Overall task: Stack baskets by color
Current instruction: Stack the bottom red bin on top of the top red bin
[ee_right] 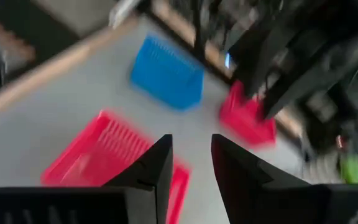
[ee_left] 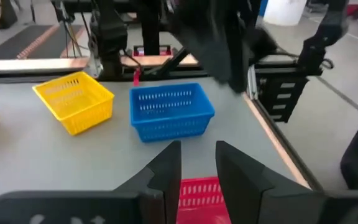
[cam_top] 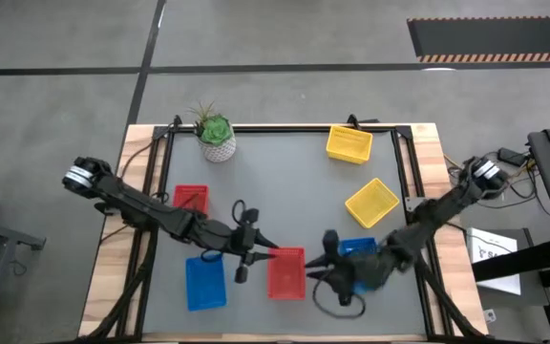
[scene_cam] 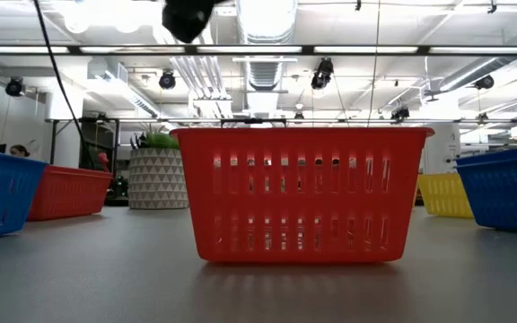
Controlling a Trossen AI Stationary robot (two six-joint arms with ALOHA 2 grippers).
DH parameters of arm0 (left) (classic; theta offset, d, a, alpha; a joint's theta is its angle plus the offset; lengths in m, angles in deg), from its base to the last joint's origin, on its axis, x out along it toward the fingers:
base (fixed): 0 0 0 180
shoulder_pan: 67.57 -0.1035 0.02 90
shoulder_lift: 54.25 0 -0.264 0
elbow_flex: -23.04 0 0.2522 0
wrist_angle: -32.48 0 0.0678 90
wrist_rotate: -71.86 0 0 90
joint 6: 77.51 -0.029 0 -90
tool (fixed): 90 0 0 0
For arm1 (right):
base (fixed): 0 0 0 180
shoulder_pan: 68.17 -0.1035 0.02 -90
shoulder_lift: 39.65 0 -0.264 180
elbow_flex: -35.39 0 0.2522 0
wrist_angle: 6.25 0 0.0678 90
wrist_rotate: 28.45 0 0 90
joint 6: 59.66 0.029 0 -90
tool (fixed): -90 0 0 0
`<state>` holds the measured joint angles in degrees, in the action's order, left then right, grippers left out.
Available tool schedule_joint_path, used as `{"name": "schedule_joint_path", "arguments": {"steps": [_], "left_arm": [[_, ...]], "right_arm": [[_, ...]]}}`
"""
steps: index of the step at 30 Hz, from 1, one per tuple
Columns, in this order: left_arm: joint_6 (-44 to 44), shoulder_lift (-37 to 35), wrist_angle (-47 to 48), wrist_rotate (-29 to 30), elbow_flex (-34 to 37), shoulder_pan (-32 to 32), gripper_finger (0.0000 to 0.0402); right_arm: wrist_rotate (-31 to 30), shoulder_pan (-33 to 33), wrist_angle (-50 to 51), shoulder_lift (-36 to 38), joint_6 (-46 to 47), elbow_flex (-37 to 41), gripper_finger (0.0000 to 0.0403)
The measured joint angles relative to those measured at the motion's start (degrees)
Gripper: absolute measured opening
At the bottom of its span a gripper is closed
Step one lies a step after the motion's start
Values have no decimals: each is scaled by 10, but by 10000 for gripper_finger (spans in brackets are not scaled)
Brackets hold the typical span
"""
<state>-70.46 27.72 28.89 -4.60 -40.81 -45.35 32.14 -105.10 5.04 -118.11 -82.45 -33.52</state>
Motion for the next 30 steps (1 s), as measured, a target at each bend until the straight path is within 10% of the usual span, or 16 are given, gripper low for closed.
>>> {"name": "schedule_joint_path", "arguments": {"steps": [7,19,30], "left_arm": [[44,63,40,0,-78,16,84],[226,180,394,-15,-308,66,84],[206,306,431,-76,-434,89,65]], "right_arm": [[214,114,-205,102,0,163,86],[174,153,-277,250,28,298,55],[174,153,-276,338,-19,324,54]]}}
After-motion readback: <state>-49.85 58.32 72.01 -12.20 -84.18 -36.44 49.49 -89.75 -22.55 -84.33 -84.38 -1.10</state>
